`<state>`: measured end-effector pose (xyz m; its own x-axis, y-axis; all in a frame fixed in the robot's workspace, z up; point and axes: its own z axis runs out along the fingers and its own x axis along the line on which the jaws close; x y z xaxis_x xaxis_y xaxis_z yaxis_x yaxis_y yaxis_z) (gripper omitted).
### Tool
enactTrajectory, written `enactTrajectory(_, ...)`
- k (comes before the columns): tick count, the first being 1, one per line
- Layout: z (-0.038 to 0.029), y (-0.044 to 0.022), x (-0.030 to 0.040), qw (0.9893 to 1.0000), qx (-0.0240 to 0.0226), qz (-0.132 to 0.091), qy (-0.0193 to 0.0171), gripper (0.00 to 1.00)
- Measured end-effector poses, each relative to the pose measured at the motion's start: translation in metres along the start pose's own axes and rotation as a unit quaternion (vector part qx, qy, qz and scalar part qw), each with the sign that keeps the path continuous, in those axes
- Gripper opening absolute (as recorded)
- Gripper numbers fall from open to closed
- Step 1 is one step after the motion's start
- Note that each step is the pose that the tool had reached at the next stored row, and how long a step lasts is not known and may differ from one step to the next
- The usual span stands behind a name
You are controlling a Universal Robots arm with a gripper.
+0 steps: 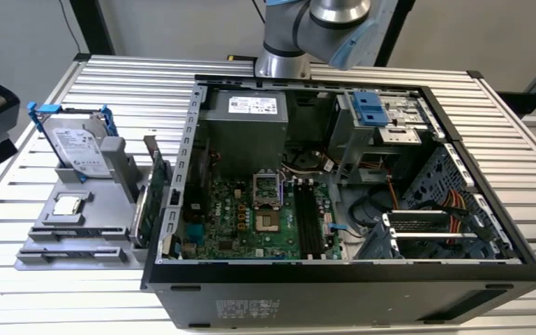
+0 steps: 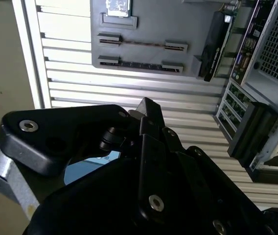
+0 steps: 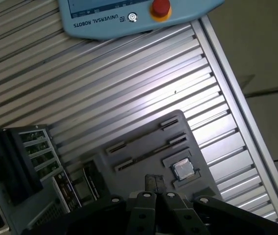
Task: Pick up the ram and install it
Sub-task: 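Pick up the ram and move it above insertion slot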
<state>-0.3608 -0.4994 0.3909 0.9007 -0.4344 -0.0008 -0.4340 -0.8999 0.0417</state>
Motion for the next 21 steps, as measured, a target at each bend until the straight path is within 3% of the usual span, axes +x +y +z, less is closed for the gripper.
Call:
enactTrajectory(3,0.0001,0.0000,0.0001,1.0000,0.0007,0.000,0.0014,0.00)
enactTrajectory(17,0.0001,0.0000,0.0000,1.0000,0.0007,-0.001,0.0014,0.00)
enactTrajectory(21,0.0000,0.0000,0.0000,1.0000,0.0024,-0.001,0.0050,0.00)
